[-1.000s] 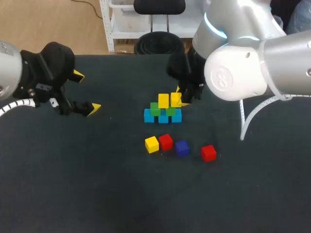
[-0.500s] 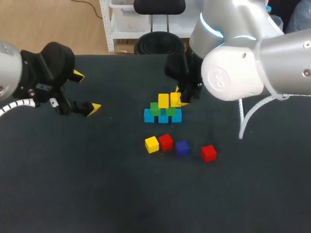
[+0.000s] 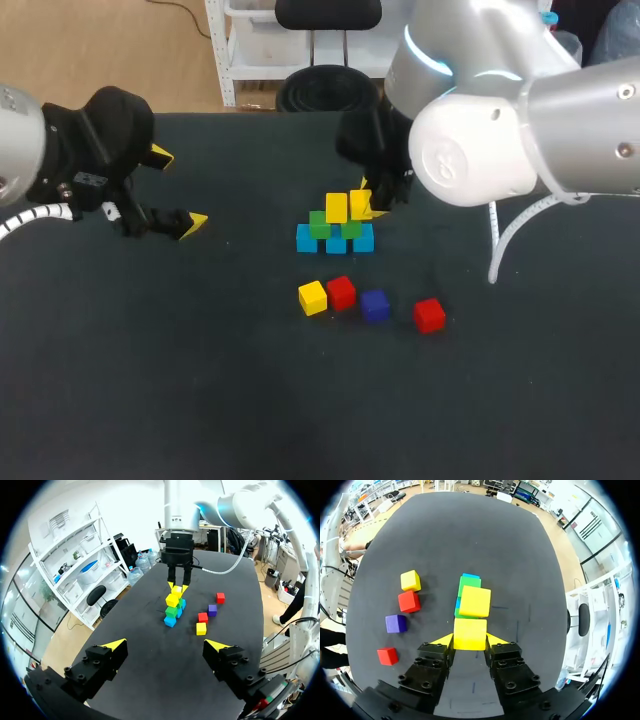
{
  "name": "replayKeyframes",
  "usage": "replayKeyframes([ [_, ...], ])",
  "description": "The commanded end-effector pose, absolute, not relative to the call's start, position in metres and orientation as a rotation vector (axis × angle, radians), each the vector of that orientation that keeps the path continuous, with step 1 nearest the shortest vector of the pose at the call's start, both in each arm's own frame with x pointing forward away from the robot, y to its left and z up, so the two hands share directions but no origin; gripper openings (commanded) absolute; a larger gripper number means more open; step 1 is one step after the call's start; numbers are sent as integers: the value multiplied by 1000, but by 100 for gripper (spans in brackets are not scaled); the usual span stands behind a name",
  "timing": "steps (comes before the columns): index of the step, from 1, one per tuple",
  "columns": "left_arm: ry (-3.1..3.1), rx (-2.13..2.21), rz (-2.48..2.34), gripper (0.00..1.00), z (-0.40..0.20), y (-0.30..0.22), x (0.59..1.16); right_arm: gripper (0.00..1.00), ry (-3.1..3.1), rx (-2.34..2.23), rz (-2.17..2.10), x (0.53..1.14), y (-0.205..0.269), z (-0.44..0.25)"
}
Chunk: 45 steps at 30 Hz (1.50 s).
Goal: Place the blue cubes, place green cubes on the blue cubes, place the yellow cubes on the green cubes, then place the red cubes on the yellow cubes, and place purple cube on the red cubes.
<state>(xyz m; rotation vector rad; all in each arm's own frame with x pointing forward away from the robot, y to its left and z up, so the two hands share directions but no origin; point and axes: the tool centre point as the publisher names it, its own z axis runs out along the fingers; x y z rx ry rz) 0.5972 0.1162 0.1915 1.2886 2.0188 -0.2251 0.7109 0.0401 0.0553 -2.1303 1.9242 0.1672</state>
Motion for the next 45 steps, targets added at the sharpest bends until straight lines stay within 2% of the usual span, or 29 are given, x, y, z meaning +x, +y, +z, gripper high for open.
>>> replayKeyframes([
  [1,2014,1290,-229,100,191,117,598,0,1929,-2135,166,712,42,55],
  [45,2014,1290,-229,100,191,117,598,0,1961,-2159,185,715,43,50],
])
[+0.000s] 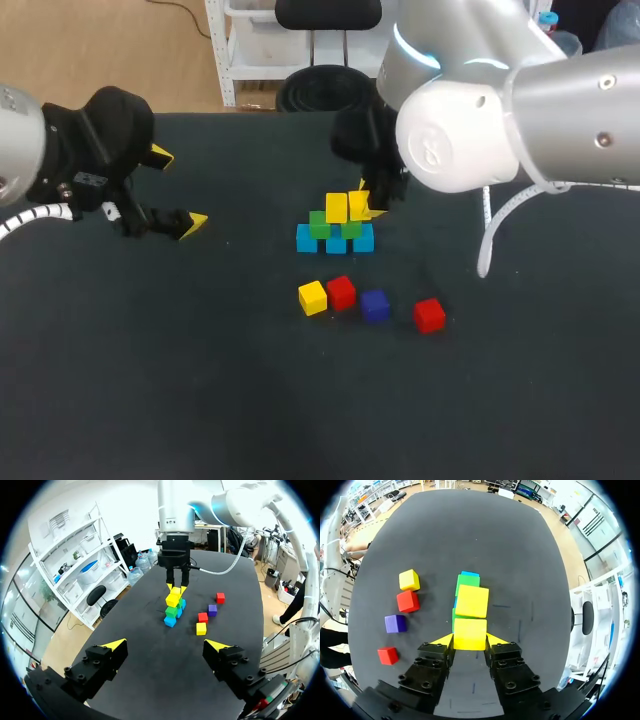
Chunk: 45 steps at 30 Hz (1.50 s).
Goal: Place the blue cubes, place green cubes on the blue cubes, place the yellow cubes on the green cubes, then place the red cubes on the yellow cubes, and place purple cube on the red cubes.
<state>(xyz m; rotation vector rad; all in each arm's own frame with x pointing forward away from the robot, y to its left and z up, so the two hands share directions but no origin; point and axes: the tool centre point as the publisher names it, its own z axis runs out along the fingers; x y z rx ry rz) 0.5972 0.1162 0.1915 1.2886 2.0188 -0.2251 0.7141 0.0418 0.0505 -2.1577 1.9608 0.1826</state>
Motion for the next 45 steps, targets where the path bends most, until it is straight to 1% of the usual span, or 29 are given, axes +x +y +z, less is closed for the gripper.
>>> replayKeyframes([
  [1,2014,1290,-229,100,191,117,598,0,1962,-2159,186,715,43,50],
  [45,2014,1290,-229,100,191,117,598,0,1960,-2157,188,716,46,47],
])
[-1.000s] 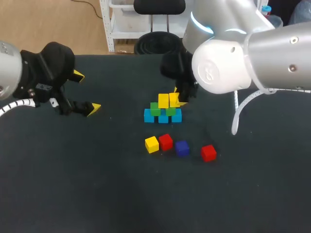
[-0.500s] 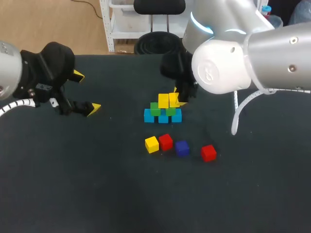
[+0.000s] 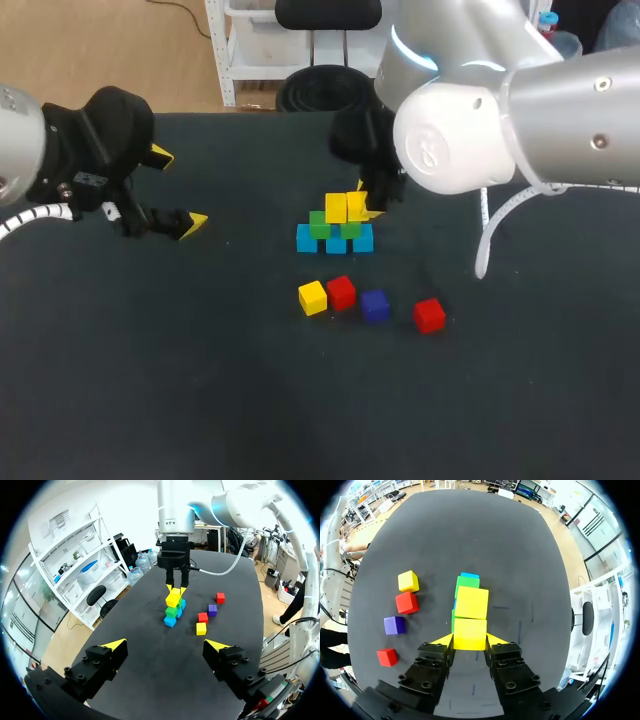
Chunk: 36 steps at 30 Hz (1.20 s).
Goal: Place the blue cubes, place green cubes on the blue cubes, place the yellow cubes on the green cubes, then place the red cubes on the yellow cubes, and place purple cube on the red cubes.
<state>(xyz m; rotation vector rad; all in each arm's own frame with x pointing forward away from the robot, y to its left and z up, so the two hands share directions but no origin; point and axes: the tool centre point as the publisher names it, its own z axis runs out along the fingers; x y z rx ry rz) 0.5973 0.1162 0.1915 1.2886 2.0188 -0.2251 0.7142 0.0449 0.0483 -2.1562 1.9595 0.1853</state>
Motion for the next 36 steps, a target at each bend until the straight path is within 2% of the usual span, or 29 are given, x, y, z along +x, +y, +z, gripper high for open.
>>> replayKeyframes([
  [1,2014,1290,-229,100,191,117,598,0,1960,-2157,188,716,46,47],
  [36,2014,1290,-229,100,191,117,598,0,1956,-2154,185,716,47,50],
])
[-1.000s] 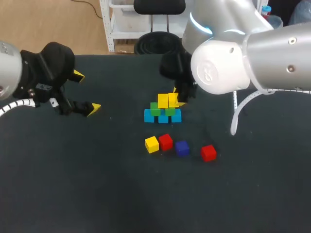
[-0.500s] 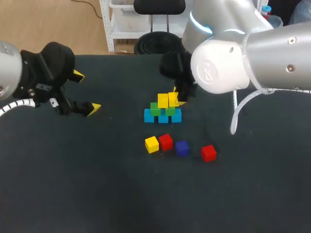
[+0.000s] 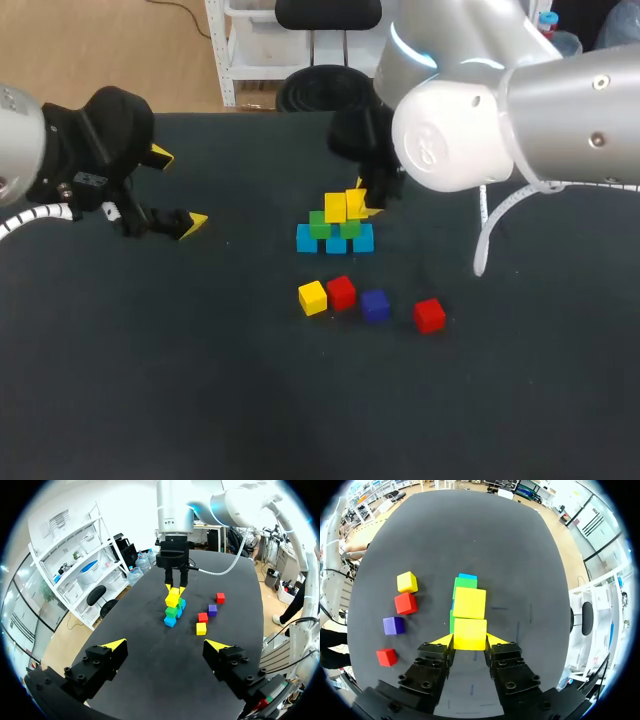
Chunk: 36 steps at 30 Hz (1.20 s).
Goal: Place the blue cubes, place green cubes on the blue cubes, place the yellow cubes on the green cubes, then place the red cubes on the yellow cubes, and place purple cube on the red cubes.
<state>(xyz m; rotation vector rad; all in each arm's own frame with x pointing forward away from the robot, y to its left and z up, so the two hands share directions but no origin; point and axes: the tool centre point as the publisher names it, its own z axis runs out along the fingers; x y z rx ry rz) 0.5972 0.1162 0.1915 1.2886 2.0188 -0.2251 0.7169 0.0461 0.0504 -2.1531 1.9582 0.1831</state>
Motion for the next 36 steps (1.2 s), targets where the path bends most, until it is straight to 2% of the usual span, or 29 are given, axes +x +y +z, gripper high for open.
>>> replayKeyframes([
  [1,2014,1290,-229,100,191,117,598,0,1956,-2154,186,716,47,50],
  [36,2014,1290,-229,100,191,117,598,0,1966,-2142,193,712,44,51],
])
